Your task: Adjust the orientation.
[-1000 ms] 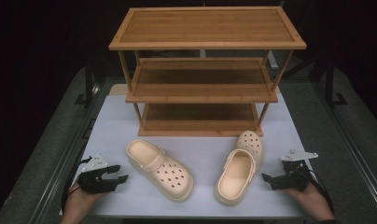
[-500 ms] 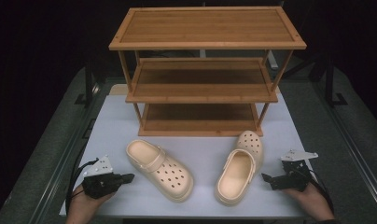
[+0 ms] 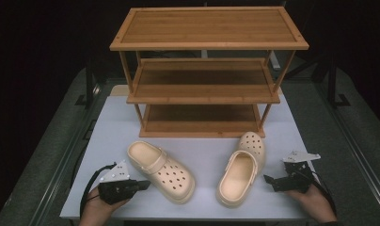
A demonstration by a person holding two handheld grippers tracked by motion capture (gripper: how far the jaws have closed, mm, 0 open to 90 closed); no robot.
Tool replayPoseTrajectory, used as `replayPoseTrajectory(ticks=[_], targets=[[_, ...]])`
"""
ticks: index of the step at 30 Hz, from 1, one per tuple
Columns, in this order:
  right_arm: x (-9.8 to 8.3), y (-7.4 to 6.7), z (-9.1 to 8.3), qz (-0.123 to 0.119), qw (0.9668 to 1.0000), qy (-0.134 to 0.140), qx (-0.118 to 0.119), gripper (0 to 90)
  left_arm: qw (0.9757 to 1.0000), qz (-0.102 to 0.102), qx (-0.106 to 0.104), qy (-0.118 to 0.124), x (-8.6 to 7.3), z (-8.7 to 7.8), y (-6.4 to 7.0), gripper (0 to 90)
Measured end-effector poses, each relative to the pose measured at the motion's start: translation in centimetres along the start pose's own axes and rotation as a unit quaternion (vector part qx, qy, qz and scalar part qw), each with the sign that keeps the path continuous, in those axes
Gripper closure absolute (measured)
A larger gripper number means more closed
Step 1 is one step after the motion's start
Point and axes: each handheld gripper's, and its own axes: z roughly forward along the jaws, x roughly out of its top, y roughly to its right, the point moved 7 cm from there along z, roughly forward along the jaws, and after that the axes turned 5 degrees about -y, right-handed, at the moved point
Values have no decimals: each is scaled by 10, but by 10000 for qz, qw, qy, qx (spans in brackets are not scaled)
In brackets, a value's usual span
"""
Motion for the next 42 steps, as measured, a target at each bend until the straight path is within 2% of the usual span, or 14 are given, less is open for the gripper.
replayPoseTrajectory(ticks=[7, 13, 19, 26, 36, 42], targets=[[0, 0, 0, -6, 10000, 0, 0, 4, 9994, 260, -191, -125, 8, 16, 15, 900], [0, 0, 0, -6, 10000, -2, 0, 4, 9990, 323, -271, -138, 12, 24, 18, 900], [0, 0, 0, -10, 10000, -6, -3, 4, 9987, 426, -247, -152, 22, 36, 19, 900], [0, 0, 0, -7, 10000, -7, -2, 4, 9985, 439, -290, -115, 34, 49, 18, 900], [0, 0, 0, -3, 10000, 5, 0, 4, 9987, 467, -158, -92, 58, 74, 12, 900], [0, 0, 0, 5, 10000, 5, 3, 4, 9989, 449, -121, -91, 67, 83, 8, 900]])
